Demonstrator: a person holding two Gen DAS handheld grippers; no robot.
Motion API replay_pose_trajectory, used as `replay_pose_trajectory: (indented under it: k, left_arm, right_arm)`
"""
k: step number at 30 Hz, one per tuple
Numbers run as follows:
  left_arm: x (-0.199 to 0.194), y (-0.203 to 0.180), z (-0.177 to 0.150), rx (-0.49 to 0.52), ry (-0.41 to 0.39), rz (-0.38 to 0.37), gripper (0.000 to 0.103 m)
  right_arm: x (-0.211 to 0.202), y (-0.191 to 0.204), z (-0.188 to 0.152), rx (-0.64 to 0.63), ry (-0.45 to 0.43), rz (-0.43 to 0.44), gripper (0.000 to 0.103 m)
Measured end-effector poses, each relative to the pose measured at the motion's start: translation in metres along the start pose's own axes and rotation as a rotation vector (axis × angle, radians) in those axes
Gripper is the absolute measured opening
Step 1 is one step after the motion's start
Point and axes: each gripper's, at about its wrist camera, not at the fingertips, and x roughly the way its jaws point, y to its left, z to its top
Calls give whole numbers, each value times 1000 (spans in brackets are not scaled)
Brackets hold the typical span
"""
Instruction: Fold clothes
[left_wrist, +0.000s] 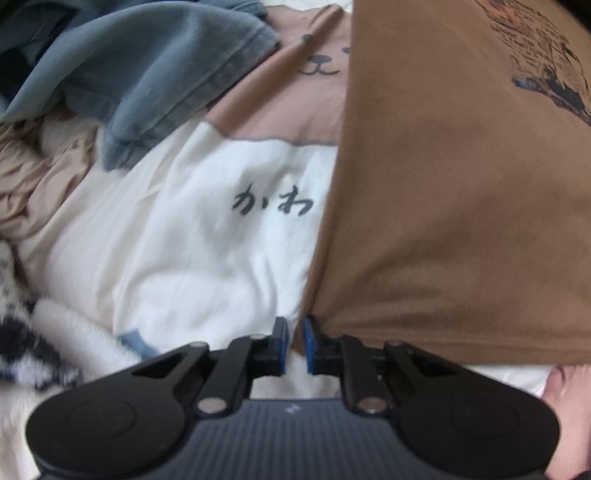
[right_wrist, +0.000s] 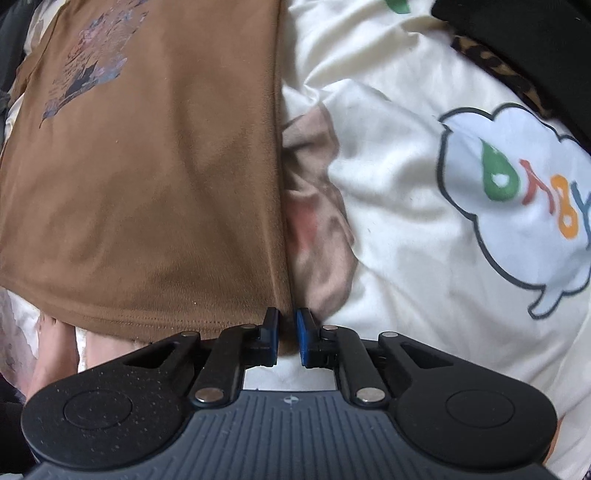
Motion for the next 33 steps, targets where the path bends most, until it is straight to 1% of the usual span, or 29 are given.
replay_pose_trajectory:
  k: [2, 5, 8, 9, 11, 14, 15, 18, 21, 24, 26, 29, 30, 33]
  left_arm:
    - [-8, 0, -5, -2, 3, 22, 13]
    - [-26, 8, -13, -33, -14, -1, 15]
    - [-50, 17, -14, -60, -56, -11, 25]
    - [-58, 19, -13, -70, -74, -14, 27]
    - [-73, 21, -10, -91, -104, -22, 28]
    - [-90, 24, 2, -110, -144, -29, 30]
    - [-91, 24, 9, -112, -159, -29, 32]
    - [-111, 26, 19, -119, -198, -32, 35]
    - [-135, 28, 34, -140, -238, -34, 41]
    - [-156, 27, 50, -148, -281, -42, 44]
    - [-169, 24, 61, -141, -307, -49, 46]
    - [-184, 20, 77, -139, -342, -66, 46]
    - [-187, 18, 82, -138, -354, -74, 46]
    - [-197, 15, 96, -142, -390, -87, 46]
  right_arm:
    - [-11, -7, -3, 12, -14, -5, 16]
    - [-29, -16, -9, 40, -46, 0, 17]
    - [-52, -28, -11, 68, -86, 3, 17]
    - [-59, -31, -11, 73, -100, 2, 18]
    - [-72, -36, -9, 87, -121, 1, 18]
    - [-92, -48, -5, 146, -159, 25, 18]
    - [-96, -48, -2, 160, -176, 26, 18]
    - [-114, -47, 6, 184, -229, 30, 18]
    - [-132, -50, 12, 215, -283, 43, 25]
    - [-153, -55, 14, 240, -336, 50, 25]
    - [-164, -57, 17, 250, -370, 48, 28]
    - [-179, -58, 22, 259, -420, 59, 31]
    - [-183, -58, 24, 261, -435, 63, 34]
    - [-190, -58, 33, 267, -464, 76, 38]
